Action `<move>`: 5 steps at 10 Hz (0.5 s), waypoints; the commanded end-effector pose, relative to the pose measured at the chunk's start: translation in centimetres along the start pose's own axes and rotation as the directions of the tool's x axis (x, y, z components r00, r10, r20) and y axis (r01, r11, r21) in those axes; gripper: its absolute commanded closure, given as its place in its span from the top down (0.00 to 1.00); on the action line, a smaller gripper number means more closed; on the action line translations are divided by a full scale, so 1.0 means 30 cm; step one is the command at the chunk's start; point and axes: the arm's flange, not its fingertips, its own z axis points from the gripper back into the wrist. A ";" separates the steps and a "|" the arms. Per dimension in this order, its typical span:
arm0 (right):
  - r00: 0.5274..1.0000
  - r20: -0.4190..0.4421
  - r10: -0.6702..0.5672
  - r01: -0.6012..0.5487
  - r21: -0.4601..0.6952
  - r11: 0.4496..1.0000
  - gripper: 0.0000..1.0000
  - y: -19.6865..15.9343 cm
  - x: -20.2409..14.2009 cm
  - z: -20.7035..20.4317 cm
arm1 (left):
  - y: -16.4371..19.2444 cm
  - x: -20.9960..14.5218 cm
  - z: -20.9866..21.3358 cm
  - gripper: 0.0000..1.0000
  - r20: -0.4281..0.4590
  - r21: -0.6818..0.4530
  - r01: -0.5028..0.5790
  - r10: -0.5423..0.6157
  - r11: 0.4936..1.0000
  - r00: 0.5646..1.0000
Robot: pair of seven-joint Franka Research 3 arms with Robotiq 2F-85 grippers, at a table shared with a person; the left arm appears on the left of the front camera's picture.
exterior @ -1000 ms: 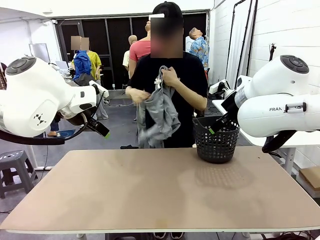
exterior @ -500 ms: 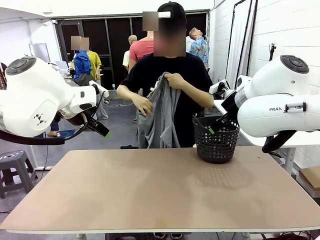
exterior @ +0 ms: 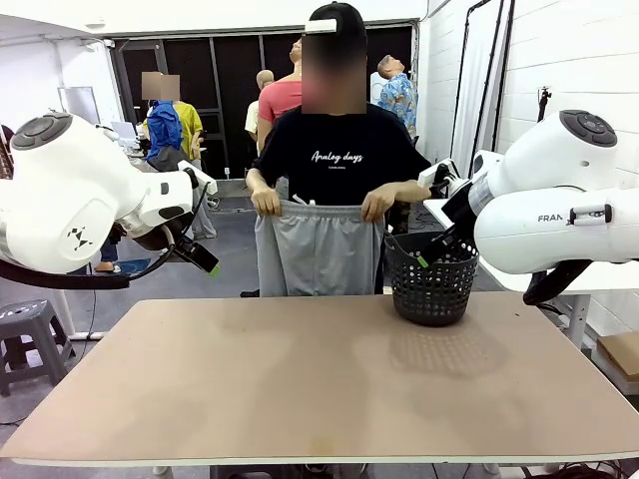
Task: Fold the training pants.
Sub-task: Grab both ends of the Training pants handed by a person.
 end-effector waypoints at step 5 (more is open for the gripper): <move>1.000 0.000 0.001 -0.001 0.000 1.000 1.00 0.001 0.000 -0.001 | 0.001 0.001 0.003 1.00 0.002 0.003 0.004 -0.004 1.000 1.000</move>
